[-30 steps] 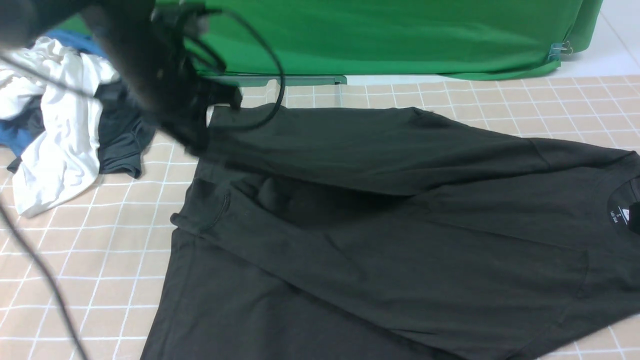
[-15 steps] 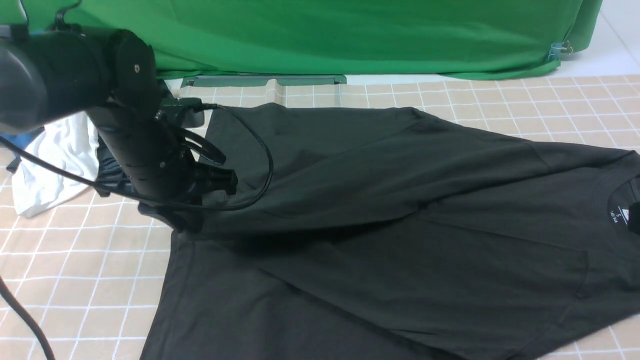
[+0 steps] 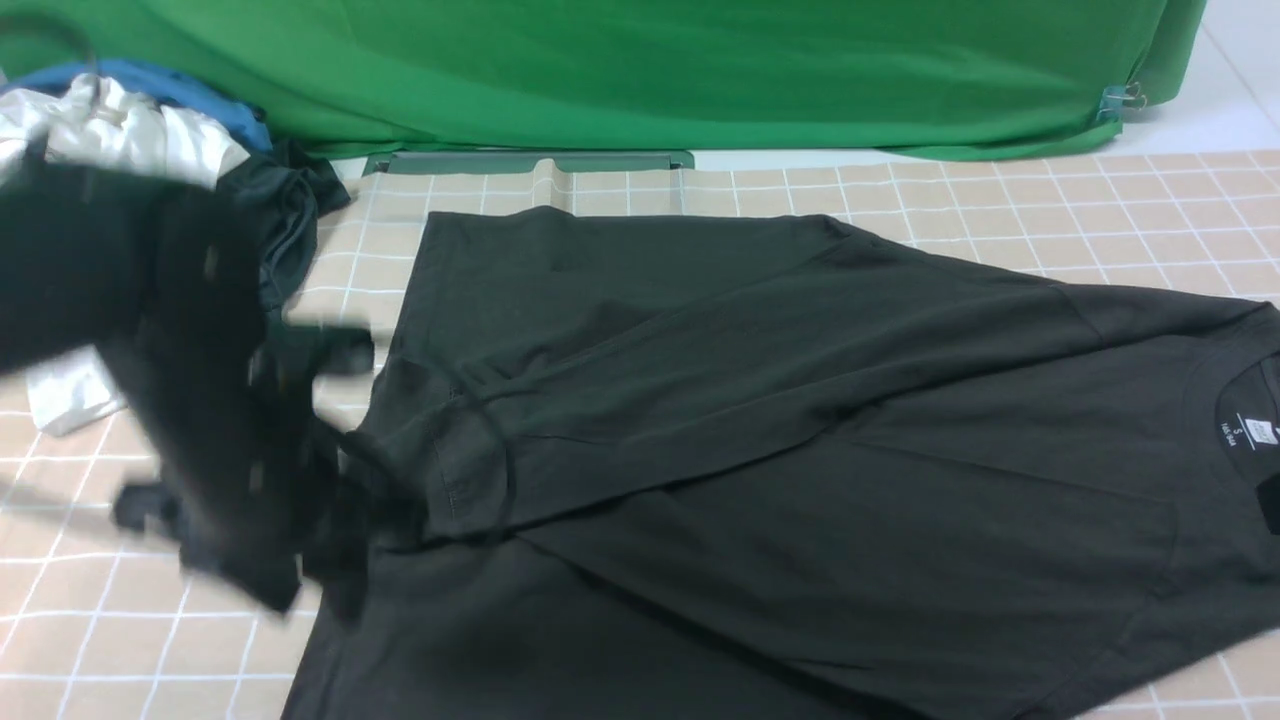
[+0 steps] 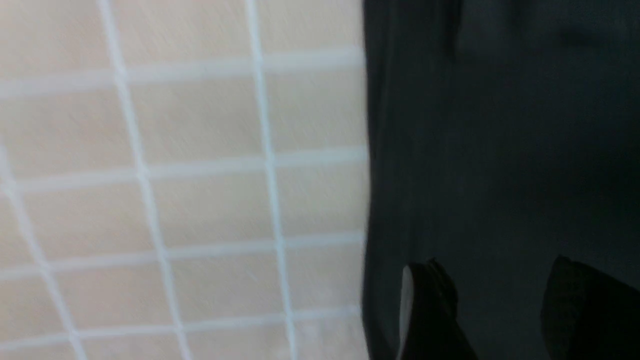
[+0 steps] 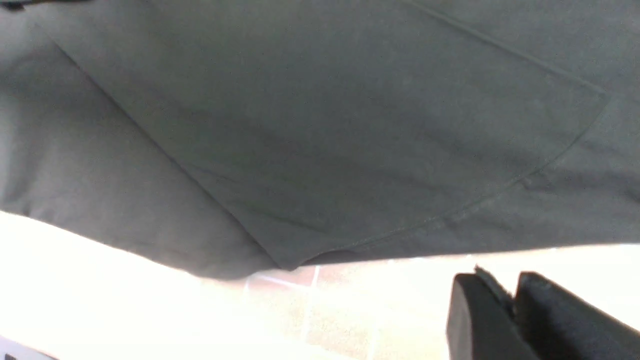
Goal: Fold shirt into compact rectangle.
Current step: 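Grasp the near edge of the shirt at its hem and shoulder corners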
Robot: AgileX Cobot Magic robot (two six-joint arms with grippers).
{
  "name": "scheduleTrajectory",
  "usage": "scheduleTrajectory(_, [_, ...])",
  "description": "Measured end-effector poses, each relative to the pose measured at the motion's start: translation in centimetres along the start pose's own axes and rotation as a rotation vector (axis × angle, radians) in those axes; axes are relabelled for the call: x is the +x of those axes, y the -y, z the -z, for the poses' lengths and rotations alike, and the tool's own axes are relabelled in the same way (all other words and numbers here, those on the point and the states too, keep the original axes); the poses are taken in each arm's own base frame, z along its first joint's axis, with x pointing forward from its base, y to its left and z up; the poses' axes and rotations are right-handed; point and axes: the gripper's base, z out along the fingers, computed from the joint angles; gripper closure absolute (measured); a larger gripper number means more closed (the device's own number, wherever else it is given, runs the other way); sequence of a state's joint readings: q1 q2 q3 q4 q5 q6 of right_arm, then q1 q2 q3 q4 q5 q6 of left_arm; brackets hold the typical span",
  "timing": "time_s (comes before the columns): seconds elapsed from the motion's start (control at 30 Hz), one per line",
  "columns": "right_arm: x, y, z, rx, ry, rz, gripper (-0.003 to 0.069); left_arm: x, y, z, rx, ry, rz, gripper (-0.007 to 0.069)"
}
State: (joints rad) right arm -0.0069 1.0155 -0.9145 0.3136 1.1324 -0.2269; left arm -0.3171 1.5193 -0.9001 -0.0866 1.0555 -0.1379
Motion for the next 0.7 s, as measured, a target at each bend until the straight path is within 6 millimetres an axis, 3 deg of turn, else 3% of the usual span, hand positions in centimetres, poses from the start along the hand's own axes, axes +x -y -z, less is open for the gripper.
scheduleTrajectory(0.13, [-0.2,-0.1,0.1,-0.003,0.015,-0.009,0.0515,3.5,-0.3,-2.9,0.001,-0.055,0.015,0.0309])
scheduleTrajectory(0.23, [-0.2,-0.1,0.1,-0.003,0.021,-0.012,0.0515,4.7,-0.6,-4.4,-0.007,-0.072,0.028,0.0257])
scheduleTrajectory(0.4, [-0.3,-0.1,0.1,-0.003,0.025,-0.012,0.0515,4.8,-0.7,-5.1,0.001,-0.026,0.054,0.0168])
scheduleTrajectory(0.5, [-0.3,-0.1,0.1,-0.003,0.025,-0.012,0.0515,4.5,-0.7,-5.1,0.009,0.006,0.058,0.0174])
scheduleTrajectory(0.63, [-0.2,-0.1,0.1,-0.006,0.012,-0.013,0.0515,4.4,-0.6,-5.1,0.014,0.011,0.063,0.0271])
scheduleTrajectory(0.7, [0.0,-0.1,0.1,-0.009,-0.004,-0.014,0.0515,4.4,-0.5,-5.1,0.026,0.009,0.075,0.0398])
